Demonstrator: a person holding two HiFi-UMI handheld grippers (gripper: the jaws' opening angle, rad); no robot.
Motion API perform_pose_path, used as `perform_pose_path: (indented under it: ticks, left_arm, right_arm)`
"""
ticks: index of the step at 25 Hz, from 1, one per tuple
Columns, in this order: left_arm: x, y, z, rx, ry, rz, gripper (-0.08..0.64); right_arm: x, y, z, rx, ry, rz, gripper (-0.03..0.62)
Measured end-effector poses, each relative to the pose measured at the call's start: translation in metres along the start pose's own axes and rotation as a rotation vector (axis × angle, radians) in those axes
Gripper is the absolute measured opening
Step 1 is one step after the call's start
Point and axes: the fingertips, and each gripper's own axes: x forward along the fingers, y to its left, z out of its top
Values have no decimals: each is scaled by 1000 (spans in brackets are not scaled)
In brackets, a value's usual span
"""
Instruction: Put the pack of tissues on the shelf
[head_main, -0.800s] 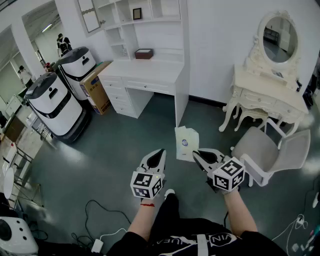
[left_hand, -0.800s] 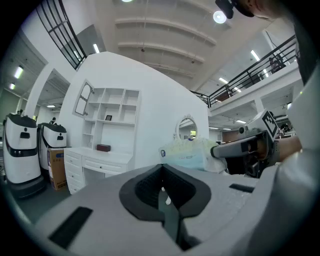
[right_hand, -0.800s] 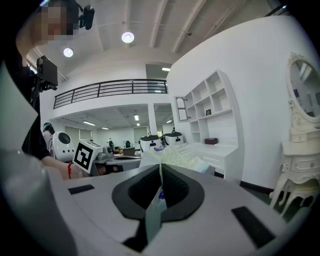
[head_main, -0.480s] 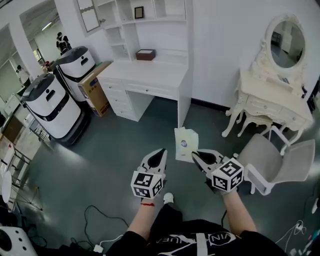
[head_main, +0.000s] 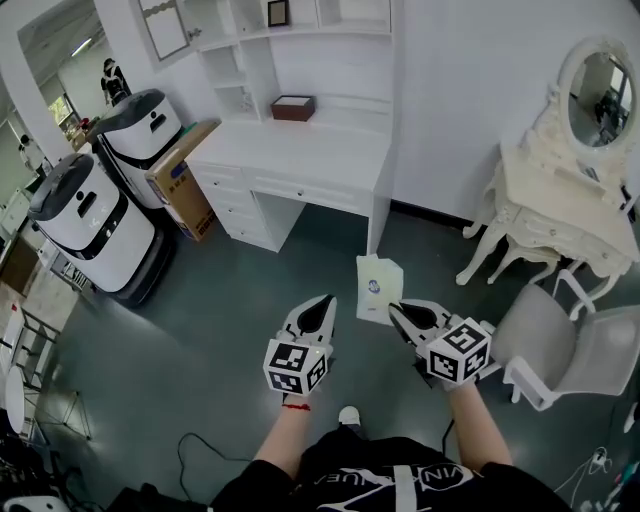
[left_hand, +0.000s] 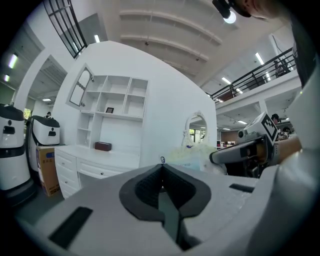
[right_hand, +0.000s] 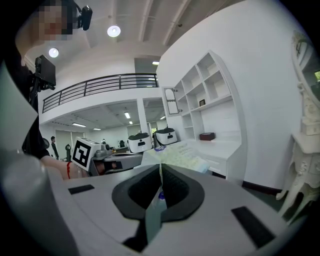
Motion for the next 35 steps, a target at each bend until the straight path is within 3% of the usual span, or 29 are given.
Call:
perform_pose_path:
  ticks: [8,20,35]
  left_arm:
    - [43,75,7,7,-3,-8,5]
    - [90,140,12,-23,-7,13,5]
    - [248,245,66,4,-6,7,5]
  right_arm:
    - [75,-34,18,18,-31,-2,3]
    - [142,-80,40,21,-13,18,3]
    - [263,-212,114,26,-38,44,3]
